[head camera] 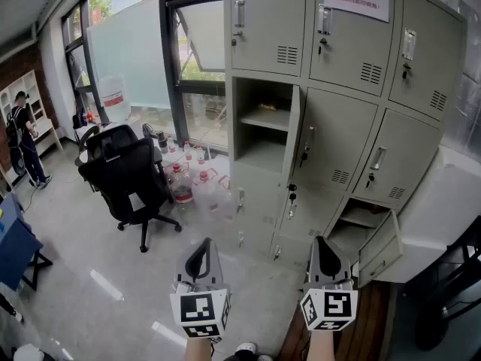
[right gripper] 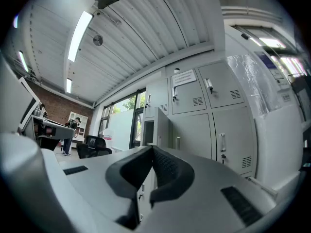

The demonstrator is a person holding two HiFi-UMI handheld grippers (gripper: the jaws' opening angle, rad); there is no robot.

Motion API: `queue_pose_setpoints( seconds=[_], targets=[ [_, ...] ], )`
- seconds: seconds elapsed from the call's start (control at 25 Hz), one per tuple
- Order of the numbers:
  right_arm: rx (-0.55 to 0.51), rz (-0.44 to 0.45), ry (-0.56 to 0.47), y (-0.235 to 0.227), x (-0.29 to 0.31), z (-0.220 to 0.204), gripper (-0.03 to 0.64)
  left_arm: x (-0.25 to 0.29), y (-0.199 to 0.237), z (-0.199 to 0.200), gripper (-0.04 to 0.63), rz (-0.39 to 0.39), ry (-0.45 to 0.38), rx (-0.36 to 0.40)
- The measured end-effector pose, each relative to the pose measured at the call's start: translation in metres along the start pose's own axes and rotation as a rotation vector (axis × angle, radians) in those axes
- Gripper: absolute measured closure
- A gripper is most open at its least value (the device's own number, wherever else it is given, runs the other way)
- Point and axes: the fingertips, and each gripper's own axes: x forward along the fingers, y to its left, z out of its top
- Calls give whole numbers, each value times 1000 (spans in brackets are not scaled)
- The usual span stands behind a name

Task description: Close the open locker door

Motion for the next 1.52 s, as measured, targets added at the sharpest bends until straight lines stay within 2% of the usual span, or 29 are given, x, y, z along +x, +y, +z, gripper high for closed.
queue_pose_setpoints(
  seconds=[0.6, 0.84, 0.88, 0.92, 0.96, 1.52],
  targets=[
    [4, 12, 8, -5, 8, -3, 598, 9, -4, -1, 598, -5, -2, -1],
    [25, 52, -5, 1, 16, -2, 595, 17, -2, -4, 597, -5, 5, -1],
    [25, 59, -5, 2, 18, -2, 587, 18, -1, -5, 598, -5, 5, -2],
    [31, 73, -7, 5, 21, -2, 521, 20, 0, -5, 598, -6, 5, -4],
    [41, 90, -8, 7, 23, -1, 410, 21, 1, -5, 597, -7, 5, -5],
    [34, 76, 17, 23, 58, -14, 402, 54, 23, -12, 598, -38, 3, -10]
  ],
)
